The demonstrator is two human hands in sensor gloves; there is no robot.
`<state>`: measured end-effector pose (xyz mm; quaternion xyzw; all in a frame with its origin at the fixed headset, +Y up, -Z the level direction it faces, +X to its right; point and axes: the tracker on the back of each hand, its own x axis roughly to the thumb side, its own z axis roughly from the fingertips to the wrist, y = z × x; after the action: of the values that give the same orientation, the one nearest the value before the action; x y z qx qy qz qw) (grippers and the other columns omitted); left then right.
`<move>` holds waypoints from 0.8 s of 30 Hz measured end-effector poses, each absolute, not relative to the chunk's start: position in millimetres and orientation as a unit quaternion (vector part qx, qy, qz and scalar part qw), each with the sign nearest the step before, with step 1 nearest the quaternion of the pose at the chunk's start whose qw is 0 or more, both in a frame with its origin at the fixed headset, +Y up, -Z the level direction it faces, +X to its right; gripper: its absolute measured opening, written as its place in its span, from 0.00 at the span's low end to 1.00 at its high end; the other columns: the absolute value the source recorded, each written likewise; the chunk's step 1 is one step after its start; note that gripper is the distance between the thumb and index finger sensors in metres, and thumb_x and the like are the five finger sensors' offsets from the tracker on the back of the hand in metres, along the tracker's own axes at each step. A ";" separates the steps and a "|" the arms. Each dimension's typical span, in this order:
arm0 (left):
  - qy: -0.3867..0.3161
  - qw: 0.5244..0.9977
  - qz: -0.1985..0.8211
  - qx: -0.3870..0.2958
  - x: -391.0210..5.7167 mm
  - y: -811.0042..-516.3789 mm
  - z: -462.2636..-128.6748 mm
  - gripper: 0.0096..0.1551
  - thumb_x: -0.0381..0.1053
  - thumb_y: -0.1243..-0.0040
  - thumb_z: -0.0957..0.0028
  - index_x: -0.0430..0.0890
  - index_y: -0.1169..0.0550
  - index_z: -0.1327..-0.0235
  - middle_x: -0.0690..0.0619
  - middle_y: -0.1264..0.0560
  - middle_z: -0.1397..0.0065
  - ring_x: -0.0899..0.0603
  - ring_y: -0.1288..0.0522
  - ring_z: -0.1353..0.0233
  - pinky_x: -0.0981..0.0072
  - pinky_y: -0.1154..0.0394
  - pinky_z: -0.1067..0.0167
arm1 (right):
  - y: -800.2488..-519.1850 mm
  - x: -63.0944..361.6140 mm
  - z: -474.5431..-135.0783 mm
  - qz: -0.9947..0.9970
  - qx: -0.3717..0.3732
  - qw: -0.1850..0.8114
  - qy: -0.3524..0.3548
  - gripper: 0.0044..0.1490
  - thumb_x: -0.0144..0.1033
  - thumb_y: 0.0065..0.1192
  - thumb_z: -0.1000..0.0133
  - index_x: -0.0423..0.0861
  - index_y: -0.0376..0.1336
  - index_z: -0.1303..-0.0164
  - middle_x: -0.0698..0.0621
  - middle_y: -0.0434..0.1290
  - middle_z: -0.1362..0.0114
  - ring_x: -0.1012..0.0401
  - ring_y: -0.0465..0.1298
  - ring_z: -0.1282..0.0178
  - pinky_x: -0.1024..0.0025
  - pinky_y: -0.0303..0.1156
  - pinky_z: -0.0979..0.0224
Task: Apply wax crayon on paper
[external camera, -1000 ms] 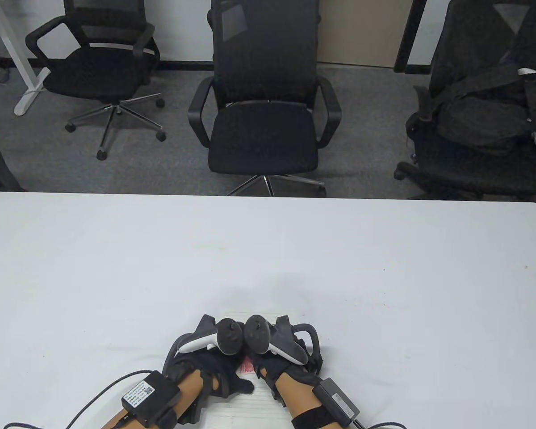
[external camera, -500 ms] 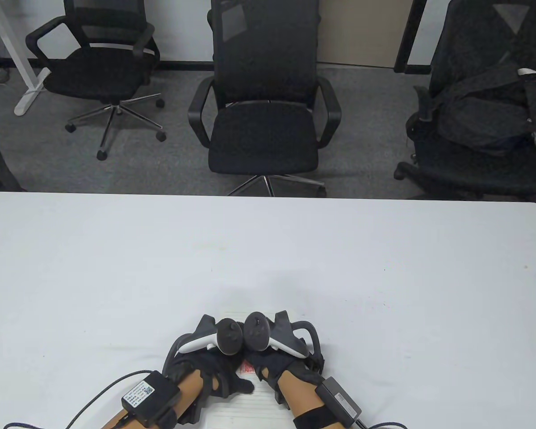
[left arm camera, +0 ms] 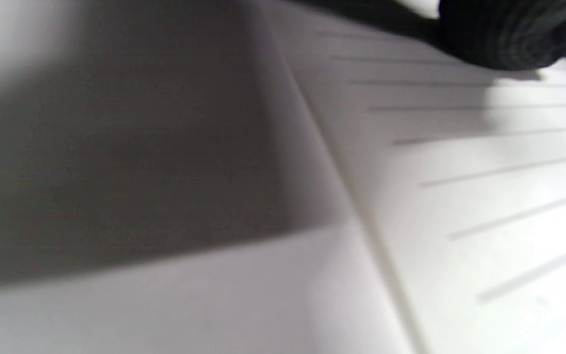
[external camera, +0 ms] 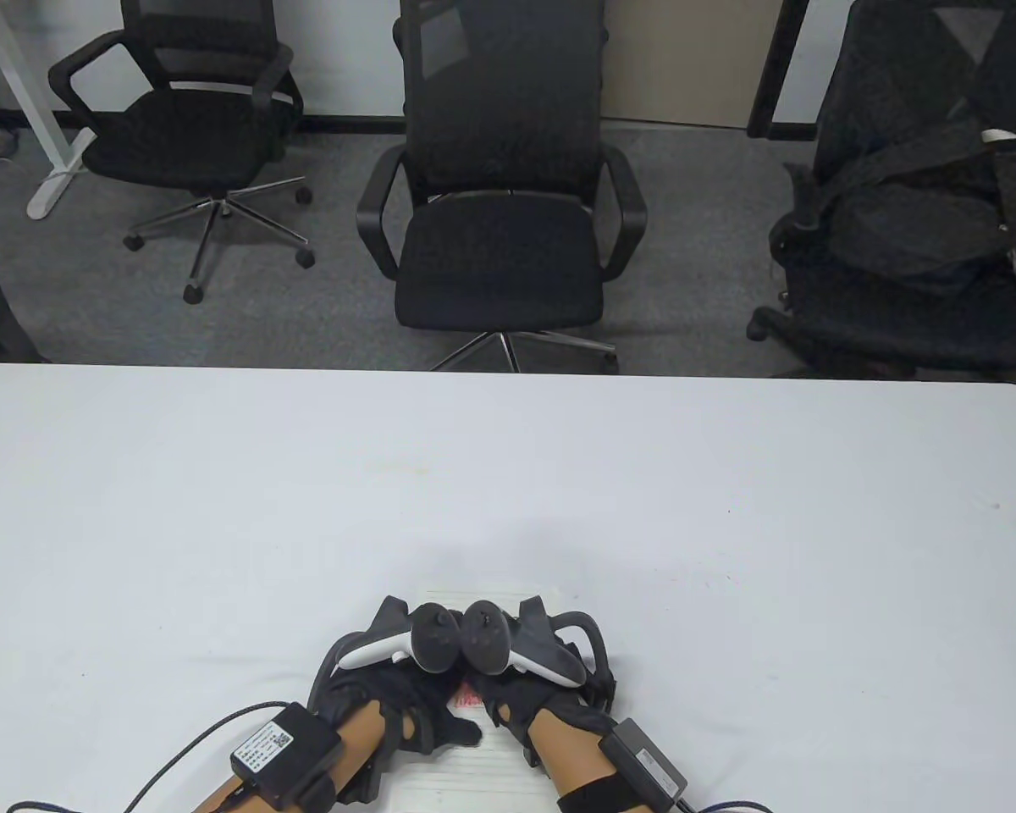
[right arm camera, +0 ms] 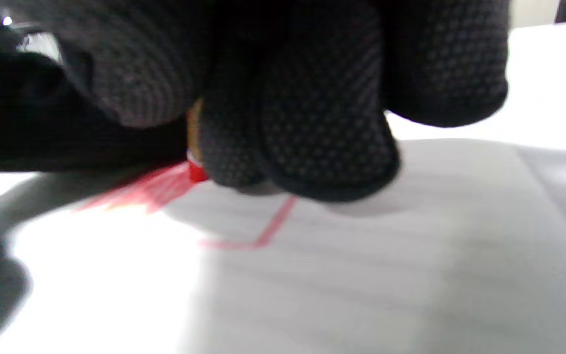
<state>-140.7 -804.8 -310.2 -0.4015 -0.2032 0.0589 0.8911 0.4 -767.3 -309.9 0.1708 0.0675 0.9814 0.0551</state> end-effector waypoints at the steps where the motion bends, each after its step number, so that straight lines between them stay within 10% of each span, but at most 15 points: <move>1: -0.203 0.891 0.059 -0.402 -140.7 -804.8 -310.2 0.65 0.82 0.42 0.59 0.69 0.69 0.28 0.67 0.78 0.24 0.49 0.80 0.20 0.37 0.75 0.29 | -767.1 0.2 -310.5 0.980 0.177 0.055 0.073 0.24 0.46 0.69 0.55 0.51 0.72 0.50 0.49 0.84 0.53 0.58 0.85 0.63 0.54 0.81 0.50; 5: -0.203 0.891 0.059 -0.402 -140.5 -805.1 -310.2 0.66 0.82 0.42 0.59 0.69 0.69 0.28 0.67 0.78 0.24 0.49 0.80 0.20 0.37 0.75 0.29 | -766.1 -2.6 -311.5 0.963 0.187 0.062 0.184 0.25 0.46 0.69 0.54 0.50 0.72 0.48 0.48 0.83 0.53 0.58 0.85 0.63 0.53 0.80 0.49; 10: -0.204 0.890 0.061 -0.402 -140.6 -805.5 -310.2 0.65 0.82 0.42 0.59 0.69 0.69 0.28 0.67 0.78 0.24 0.49 0.80 0.21 0.37 0.75 0.29 | -767.2 -2.8 -309.0 0.978 0.180 0.055 0.085 0.25 0.46 0.69 0.55 0.50 0.72 0.49 0.48 0.84 0.53 0.58 0.85 0.63 0.54 0.81 0.50; 16: -0.204 0.890 0.060 -0.403 -140.6 -805.7 -310.2 0.65 0.82 0.42 0.59 0.69 0.70 0.28 0.67 0.79 0.25 0.49 0.80 0.21 0.37 0.75 0.29 | -766.5 -6.0 -310.2 0.958 0.201 0.061 0.194 0.25 0.46 0.69 0.54 0.50 0.72 0.48 0.48 0.83 0.53 0.58 0.85 0.63 0.53 0.80 0.49; 24: -0.203 0.890 0.058 -0.403 -140.5 -805.8 -310.4 0.65 0.82 0.42 0.59 0.69 0.70 0.28 0.67 0.79 0.25 0.49 0.80 0.21 0.37 0.75 0.29 | -766.0 -4.3 -309.3 0.969 0.193 0.051 0.149 0.25 0.46 0.69 0.54 0.50 0.72 0.49 0.48 0.84 0.54 0.58 0.85 0.64 0.54 0.80 0.50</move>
<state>-140.5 -805.8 -310.4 -0.4035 -0.2032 0.0582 0.8902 -4.3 -766.0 -309.3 0.1929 0.1487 0.9685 0.0511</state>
